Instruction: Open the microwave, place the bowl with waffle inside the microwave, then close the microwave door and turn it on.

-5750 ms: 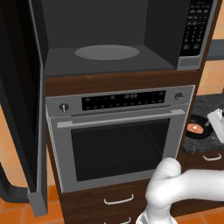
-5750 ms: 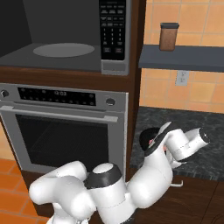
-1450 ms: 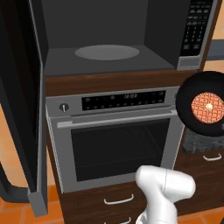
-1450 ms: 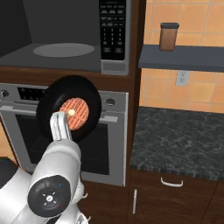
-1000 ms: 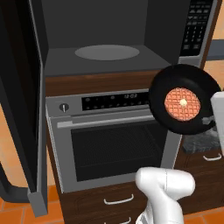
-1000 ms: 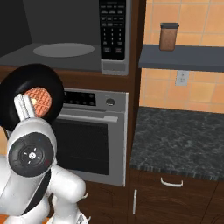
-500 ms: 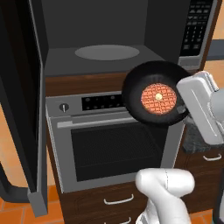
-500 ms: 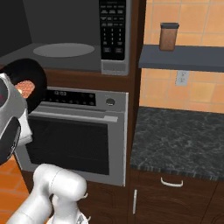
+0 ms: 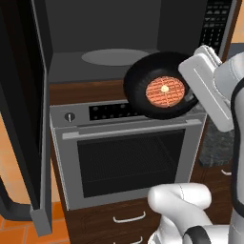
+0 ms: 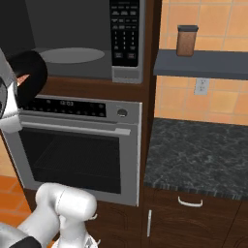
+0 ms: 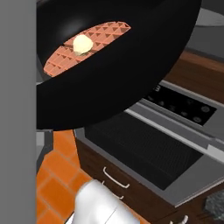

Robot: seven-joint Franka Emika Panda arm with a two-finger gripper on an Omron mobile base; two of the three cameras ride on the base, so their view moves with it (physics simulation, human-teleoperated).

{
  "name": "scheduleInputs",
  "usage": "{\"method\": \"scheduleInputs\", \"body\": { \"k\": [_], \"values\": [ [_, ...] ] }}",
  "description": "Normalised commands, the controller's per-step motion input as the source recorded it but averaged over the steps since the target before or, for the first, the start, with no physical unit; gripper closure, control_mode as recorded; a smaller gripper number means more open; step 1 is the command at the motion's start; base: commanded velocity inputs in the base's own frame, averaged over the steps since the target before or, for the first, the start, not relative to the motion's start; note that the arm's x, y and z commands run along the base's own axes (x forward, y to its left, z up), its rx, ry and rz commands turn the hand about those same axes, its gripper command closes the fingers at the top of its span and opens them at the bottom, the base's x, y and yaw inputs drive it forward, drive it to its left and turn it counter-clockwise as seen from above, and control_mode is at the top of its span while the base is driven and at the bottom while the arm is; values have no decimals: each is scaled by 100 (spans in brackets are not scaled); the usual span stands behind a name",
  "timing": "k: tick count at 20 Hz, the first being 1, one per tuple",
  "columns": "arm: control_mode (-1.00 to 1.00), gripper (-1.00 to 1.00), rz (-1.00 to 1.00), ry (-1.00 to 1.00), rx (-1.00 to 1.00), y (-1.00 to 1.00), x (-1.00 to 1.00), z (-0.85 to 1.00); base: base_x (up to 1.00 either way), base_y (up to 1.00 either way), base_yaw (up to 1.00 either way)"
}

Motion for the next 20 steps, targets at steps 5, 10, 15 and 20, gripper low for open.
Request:
{"method": "scheduleInputs", "body": {
  "k": [5, 10, 15, 20],
  "values": [
    [-100, 100, -1, -6, 0, 13, 55, 5, 0, 0, 0],
    [-100, 100, -4, -18, 0, 29, 36, 12, 0, 0, 0],
    [-100, 100, -6, -17, 0, 23, 41, 12, 0, 0, 0],
    [-100, 100, -11, -1, 0, 0, 90, 0, 0, 0, 0]
  ]
}}
